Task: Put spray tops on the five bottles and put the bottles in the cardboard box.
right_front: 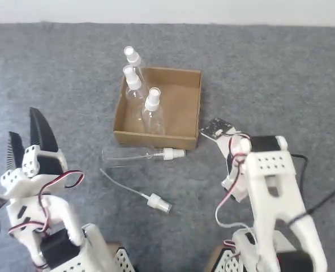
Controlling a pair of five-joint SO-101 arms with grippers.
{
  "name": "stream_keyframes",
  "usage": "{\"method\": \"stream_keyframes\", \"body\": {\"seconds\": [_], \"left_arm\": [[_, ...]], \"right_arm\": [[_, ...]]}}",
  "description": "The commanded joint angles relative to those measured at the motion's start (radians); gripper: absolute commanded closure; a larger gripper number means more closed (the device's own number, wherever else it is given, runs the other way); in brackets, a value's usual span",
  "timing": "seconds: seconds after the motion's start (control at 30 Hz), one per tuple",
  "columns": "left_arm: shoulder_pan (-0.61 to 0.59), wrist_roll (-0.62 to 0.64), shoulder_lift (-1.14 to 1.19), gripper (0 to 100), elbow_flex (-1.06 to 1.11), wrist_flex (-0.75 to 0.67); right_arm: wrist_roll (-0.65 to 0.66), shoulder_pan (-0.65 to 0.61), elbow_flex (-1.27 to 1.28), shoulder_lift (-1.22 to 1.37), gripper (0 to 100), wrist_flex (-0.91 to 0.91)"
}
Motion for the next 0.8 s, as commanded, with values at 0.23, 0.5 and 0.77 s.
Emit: {"method": "stream_keyframes", "body": {"seconds": [0.23, 0.5, 0.77], "left_arm": [[-0.005, 0.005, -0.011, 77, -0.004, -0.028], [-0.005, 0.005, -0.011, 77, -0.005, -0.028], [-0.005, 0.005, -0.011, 77, -0.005, -0.028]], "right_arm": [[-0.006, -0.013, -0.066, 0.193, 72.0, -0.163], [-0.008, -0.007, -0.066, 0.252, 73.1, -0.237], [-0.003, -0.005, -0.066, 0.291, 73.2, -0.254]]}}
